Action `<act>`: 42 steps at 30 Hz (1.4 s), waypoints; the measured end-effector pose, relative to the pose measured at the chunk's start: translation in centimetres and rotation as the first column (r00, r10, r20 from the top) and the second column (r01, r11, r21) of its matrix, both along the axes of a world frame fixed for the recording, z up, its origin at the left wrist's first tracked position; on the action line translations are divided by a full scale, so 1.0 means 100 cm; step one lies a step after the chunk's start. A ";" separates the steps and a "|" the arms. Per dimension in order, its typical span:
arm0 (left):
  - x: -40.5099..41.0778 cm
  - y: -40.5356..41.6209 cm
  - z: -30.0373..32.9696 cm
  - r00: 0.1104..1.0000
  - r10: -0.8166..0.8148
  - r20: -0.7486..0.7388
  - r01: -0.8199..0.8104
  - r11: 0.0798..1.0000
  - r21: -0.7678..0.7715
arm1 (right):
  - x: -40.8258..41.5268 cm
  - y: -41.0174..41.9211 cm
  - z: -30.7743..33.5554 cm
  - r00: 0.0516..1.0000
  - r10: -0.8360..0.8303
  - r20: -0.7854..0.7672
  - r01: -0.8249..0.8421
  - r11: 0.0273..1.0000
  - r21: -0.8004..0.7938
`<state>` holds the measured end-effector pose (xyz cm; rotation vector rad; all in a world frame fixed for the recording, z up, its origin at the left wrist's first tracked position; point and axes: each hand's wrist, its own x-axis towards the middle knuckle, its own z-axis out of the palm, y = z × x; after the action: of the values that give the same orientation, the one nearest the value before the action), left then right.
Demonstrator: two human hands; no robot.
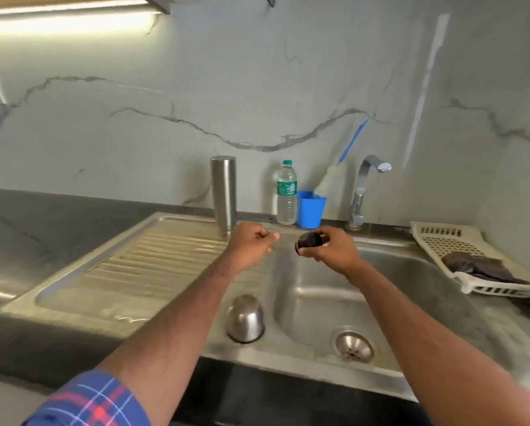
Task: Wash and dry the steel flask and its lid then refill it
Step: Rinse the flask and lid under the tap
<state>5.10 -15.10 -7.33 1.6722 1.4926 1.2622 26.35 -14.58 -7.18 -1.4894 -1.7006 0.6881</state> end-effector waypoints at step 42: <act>0.208 0.084 -0.075 0.737 -0.151 0.659 0.350 0.919 -0.182 | 0.126 0.071 -0.070 0.906 -0.118 -0.407 0.077 0.990 -0.116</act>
<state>25.92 -6.73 -14.88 1.0413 0.9330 1.2092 38.92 -7.50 -14.18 -1.3652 -1.2764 0.9665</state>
